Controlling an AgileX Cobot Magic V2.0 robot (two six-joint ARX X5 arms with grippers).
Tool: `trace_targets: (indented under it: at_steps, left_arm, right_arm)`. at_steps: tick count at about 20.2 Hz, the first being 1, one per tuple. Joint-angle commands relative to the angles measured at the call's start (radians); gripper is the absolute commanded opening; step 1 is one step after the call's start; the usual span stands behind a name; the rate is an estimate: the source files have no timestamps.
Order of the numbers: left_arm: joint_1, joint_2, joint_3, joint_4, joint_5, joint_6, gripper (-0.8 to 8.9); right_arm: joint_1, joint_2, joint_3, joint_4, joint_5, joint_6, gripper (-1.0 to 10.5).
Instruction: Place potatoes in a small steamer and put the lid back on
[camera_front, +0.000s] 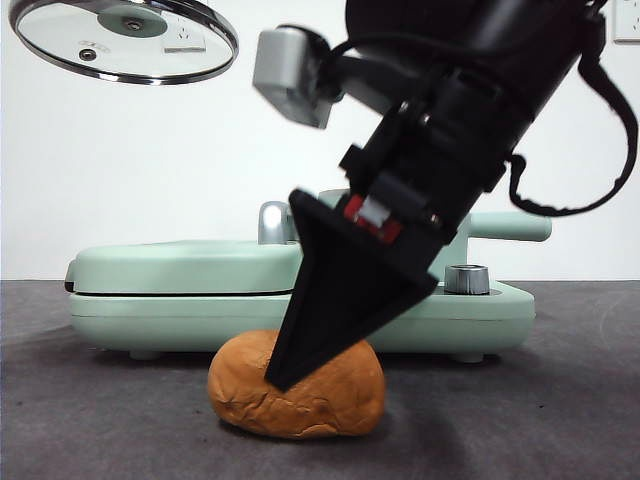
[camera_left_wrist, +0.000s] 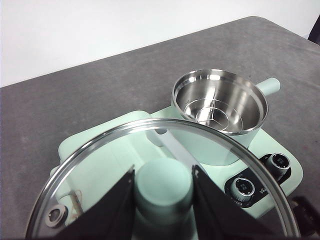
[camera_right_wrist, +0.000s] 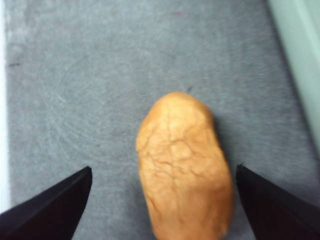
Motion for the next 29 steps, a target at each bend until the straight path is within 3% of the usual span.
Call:
trace_targets:
  at_steps: [1,3,7,12,14,17,21,29]
  left_arm:
    - [-0.002,-0.005,0.017,0.031,0.002,-0.007,0.09]
    - [-0.002,-0.005,0.017,0.031,0.002,-0.007,0.09]
    - [-0.002,-0.005,0.017,0.030,0.001,-0.007,0.10]
    - [-0.002,-0.005,0.017,0.031,-0.001,-0.007,0.10]
    - [-0.002,-0.005,0.017,0.031,-0.002,-0.007,0.09]
    - [-0.002,-0.005,0.017,0.030,-0.002,-0.008,0.09]
    - [-0.002,-0.005,0.017,0.009,-0.002,-0.011,0.09]
    - [-0.002,-0.005,0.017,0.010,-0.002,-0.015,0.09]
  right_arm:
    - [0.019,0.039,0.015,0.009,0.004,-0.005,3.7]
    - [0.029,0.043,0.015,0.006,0.032,-0.004,2.4]
    - [0.034,0.004,0.024,-0.031,0.105,0.025,2.3]
    - [-0.014,-0.129,0.096,-0.241,0.108,0.192,2.3]
    - [-0.055,-0.171,0.164,-0.372,0.109,0.277,2.3]
    - [-0.122,-0.180,0.317,-0.603,0.158,0.338,2.3]
    - [-0.217,-0.173,0.492,-0.732,0.182,0.344,2.3]
    - [-0.330,-0.066,0.671,-0.657,0.179,0.325,2.3]
